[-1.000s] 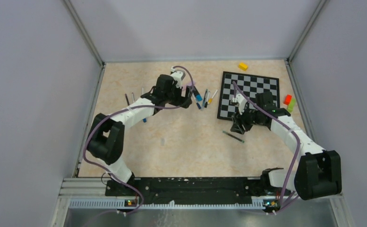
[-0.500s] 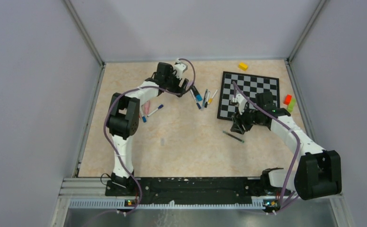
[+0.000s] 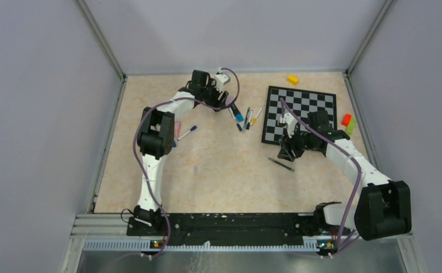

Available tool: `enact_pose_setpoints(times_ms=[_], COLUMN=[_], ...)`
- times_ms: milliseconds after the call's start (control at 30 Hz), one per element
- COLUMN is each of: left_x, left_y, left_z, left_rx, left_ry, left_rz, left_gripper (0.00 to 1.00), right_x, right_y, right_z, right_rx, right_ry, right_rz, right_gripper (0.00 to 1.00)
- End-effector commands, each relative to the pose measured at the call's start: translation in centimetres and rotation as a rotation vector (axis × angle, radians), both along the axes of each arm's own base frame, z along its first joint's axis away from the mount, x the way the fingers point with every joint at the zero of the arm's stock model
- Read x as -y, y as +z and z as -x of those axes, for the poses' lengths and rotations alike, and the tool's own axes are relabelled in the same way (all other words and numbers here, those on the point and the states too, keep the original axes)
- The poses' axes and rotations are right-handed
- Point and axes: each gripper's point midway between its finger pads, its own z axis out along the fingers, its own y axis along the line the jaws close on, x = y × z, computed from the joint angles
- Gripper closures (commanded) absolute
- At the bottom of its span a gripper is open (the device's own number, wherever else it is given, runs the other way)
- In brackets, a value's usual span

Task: Open the pen caps
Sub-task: Pick up the pen from the center of the board.

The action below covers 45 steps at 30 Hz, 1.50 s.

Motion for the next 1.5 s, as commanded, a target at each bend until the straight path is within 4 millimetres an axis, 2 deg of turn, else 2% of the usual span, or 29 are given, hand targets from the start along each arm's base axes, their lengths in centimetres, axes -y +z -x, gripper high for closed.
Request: enact_pose_setpoints(times_ms=[0, 200, 400, 567, 800, 933, 1033, 1067, 1100, 1200, 1300, 1467], left_x=[0.8, 0.6, 0.5, 0.4, -0.9, -1.0, -0.6, -0.5, -0.4, -0.2, 0.5, 1.1], left_y=[0.4, -1.4, -2.9, -3.6, -2.8, 0.5, 4.9, 6.2, 8.5, 12.9, 16.2, 18.5], left_z=[-1.0, -1.3, -1.0, -0.8, -1.1, -1.2, -0.6, -0.2, 0.3, 2.0, 5.3, 13.3], left_rx=[0.034, 0.009, -0.028, -0.034, -0.040, 0.001, 0.073, 0.093, 0.126, 0.169, 0.165, 0.035], left_ry=[-0.054, -0.050, -0.041, -0.012, 0.129, 0.204, 0.230, 0.233, 0.232, 0.229, 0.173, 0.136], left_rz=[0.000, -0.026, -0.043, -0.090, -0.120, -0.051, 0.060, 0.094, 0.134, 0.231, 0.337, 0.599], left_gripper=[0.31, 0.43, 0.61, 0.68, 1.00, 1.00, 1.00, 1.00, 1.00, 1.00, 1.00, 1.00], right_x=[0.0, -0.1, -0.1, -0.1, -0.1, -0.5, -0.8, -0.9, -1.0, -1.3, -2.0, -3.4], right_y=[1.0, 1.0, 0.9, 1.0, 1.1, 1.5, 2.1, 2.3, 2.6, 3.4, 4.8, 8.3], right_z=[-0.9, -0.8, -0.8, -0.7, -0.7, -0.2, 0.2, 0.3, 0.4, 0.9, 1.6, 3.5], right_rx=[0.030, 0.032, 0.031, 0.029, 0.034, 0.040, 0.058, 0.066, 0.072, 0.090, 0.128, 0.287], right_ry=[0.006, 0.013, 0.015, 0.018, 0.024, 0.057, 0.089, 0.097, 0.106, 0.136, 0.184, 0.299], right_rz=[-0.009, -0.012, -0.009, -0.009, -0.011, -0.032, -0.054, -0.063, -0.071, -0.107, -0.163, -0.275], right_gripper=[0.50, 0.50, 0.50, 0.50, 0.50, 0.50, 0.50, 0.50, 0.50, 0.50, 0.50, 0.50])
